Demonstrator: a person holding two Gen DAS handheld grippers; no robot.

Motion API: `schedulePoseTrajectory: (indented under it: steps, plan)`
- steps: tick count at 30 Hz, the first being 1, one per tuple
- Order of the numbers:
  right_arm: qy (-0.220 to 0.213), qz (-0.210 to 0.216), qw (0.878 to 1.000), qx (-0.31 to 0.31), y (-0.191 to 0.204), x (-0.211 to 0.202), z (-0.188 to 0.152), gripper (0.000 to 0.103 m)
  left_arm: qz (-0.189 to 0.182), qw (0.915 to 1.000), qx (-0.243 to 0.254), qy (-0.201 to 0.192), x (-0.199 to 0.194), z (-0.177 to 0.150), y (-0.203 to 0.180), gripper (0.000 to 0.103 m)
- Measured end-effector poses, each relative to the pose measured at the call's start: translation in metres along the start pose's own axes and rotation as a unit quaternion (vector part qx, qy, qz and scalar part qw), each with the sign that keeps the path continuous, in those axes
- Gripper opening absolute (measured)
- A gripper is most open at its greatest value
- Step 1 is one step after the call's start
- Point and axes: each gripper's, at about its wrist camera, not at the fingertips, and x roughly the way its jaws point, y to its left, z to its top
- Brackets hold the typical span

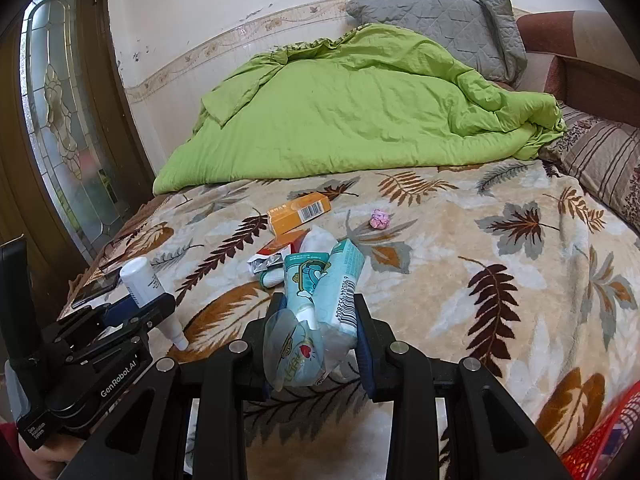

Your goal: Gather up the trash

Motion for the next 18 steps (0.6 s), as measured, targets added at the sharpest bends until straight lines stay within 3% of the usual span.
schedulePoseTrajectory:
  steps: [6,11,18]
  plan:
    - [0.000,0.009,1.000,0.013,-0.004,-0.012,-0.004,0.034,-0.017,0.9999,-0.002,-0.001,-0.011,0.001,-0.011,0.030]
    - [-0.002,0.017,0.999,0.050,-0.025,-0.039,-0.008,0.034,-0.053,0.9986,-0.001,-0.006,-0.027,0.004,-0.028,0.030]
    - [-0.025,-0.041,0.994,0.101,-0.090,-0.111,-0.023,0.034,-0.120,0.9922,0.031,-0.019,-0.053,0.014,-0.071,0.030]
